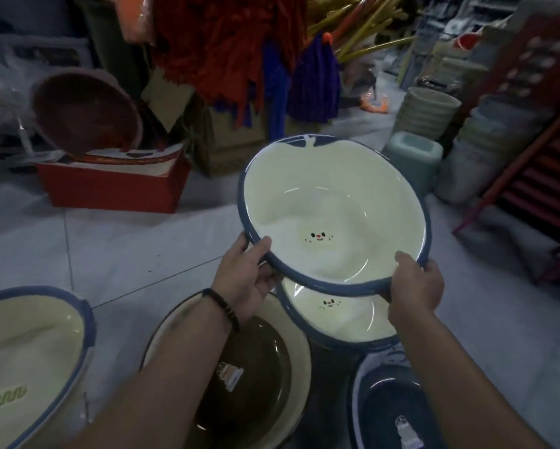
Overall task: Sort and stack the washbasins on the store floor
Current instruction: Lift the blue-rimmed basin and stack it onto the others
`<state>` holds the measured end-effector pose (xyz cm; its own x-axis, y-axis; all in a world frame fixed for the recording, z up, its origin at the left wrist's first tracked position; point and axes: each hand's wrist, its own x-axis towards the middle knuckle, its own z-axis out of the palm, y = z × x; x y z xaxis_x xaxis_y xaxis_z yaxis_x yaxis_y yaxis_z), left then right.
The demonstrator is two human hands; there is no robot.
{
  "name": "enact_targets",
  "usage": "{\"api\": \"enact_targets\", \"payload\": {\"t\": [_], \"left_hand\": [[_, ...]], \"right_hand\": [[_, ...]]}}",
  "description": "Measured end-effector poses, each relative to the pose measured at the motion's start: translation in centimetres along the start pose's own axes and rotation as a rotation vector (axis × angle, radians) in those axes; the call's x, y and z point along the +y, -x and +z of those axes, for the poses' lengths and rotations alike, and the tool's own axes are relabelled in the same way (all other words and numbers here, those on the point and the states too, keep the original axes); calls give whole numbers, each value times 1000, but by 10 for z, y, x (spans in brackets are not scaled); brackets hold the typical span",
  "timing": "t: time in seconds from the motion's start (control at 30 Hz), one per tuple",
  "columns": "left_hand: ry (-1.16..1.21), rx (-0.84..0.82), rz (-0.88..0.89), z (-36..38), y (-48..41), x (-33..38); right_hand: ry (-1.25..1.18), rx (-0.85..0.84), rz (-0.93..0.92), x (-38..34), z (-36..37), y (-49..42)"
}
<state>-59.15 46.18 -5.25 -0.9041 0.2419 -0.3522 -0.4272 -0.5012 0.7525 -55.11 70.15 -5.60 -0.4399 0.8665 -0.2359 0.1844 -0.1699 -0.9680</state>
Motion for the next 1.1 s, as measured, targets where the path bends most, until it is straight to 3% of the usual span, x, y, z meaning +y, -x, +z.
{"api": "enact_targets", "payload": {"t": [0.2, 0.3, 0.43, 0.6, 0.73, 0.87, 1.1], "left_hand": [[-163, -50, -143, 16, -13, -59], [-264, 33, -140, 18, -22, -85], [-395, 184, -100, 15, -42, -111], [-587, 262, -161, 14, -61, -138], [-823, 315, -190, 8, -70, -151], [-1105, 364, -109, 8, -70, -163], [-1235, 373, -124, 5, -75, -171]], "right_hand": [[144, 73, 34, 47, -58, -54], [181, 63, 59, 73, -73, -68], [190, 33, 28, 90, -74, -83], [176, -13, 73, 101, -69, -93], [337, -23, 78, 112, -72, -95], [492, -37, 25, 122, -73, -95], [624, -72, -54, 139, -72, -96]]}}
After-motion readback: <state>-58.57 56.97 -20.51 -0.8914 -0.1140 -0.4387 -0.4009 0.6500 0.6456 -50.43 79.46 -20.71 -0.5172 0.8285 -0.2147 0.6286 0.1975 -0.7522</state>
